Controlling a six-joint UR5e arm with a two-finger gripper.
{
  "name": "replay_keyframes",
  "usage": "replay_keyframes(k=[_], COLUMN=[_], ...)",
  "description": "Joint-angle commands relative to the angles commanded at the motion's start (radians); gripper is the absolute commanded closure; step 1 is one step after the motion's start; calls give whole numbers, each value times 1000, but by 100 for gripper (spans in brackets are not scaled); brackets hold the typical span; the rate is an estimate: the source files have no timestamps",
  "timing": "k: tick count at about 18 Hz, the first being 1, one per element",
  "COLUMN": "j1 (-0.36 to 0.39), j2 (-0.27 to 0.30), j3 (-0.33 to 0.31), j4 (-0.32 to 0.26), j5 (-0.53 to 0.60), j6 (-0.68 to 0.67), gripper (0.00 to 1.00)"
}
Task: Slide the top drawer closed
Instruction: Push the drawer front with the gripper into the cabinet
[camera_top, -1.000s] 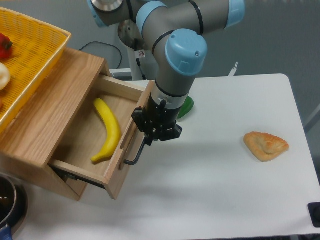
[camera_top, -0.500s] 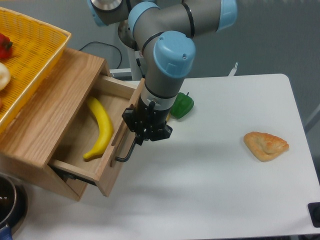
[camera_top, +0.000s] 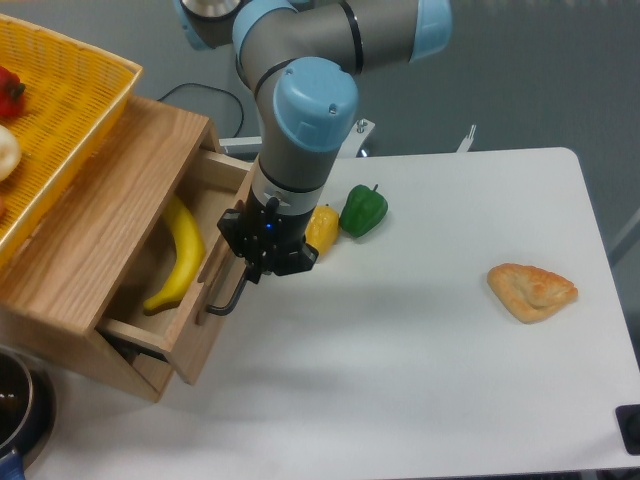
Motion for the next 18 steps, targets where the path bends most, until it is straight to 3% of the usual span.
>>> replay_keyframes(k=[18], j1=[-57], j2=[35], j3=[-37], j4=[-15], j5=[6], j6=[-14], gripper=[86])
